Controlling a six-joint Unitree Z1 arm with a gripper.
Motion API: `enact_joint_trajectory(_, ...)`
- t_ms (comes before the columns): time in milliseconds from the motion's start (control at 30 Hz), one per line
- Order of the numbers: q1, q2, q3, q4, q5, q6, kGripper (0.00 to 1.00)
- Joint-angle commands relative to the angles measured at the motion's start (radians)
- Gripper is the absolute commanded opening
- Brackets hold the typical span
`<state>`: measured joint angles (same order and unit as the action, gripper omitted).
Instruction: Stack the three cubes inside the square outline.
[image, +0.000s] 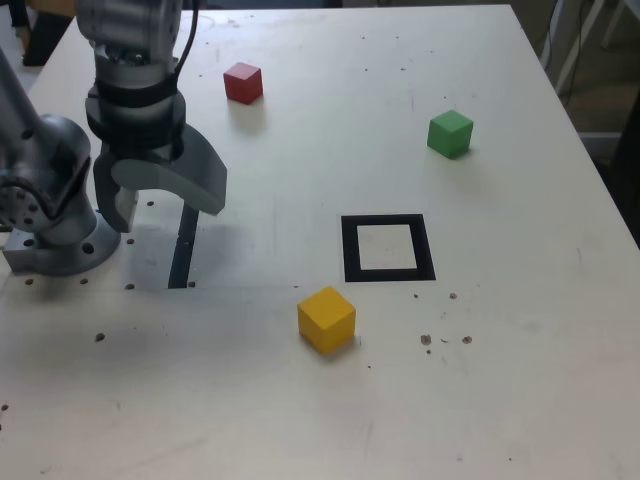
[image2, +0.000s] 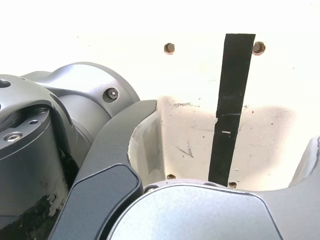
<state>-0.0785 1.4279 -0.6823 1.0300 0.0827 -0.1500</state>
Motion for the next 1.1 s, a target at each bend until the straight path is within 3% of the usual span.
enact_joint_trajectory(0, 0.002, 0.003, -0.003, 0.005, -0.001, -0.002, 1.0)
enact_joint_trajectory(567, 0.001, 0.003, -0.002, 0.0, -0.001, -0.002, 1.0)
enact_joint_trajectory(933, 0.061, -0.01, -0.08, -0.008, 0.073, 0.037, 1.0)
enact_joint_trajectory(1067, 0.107, -0.016, -0.103, 0.008, 0.073, 0.083, 1.0)
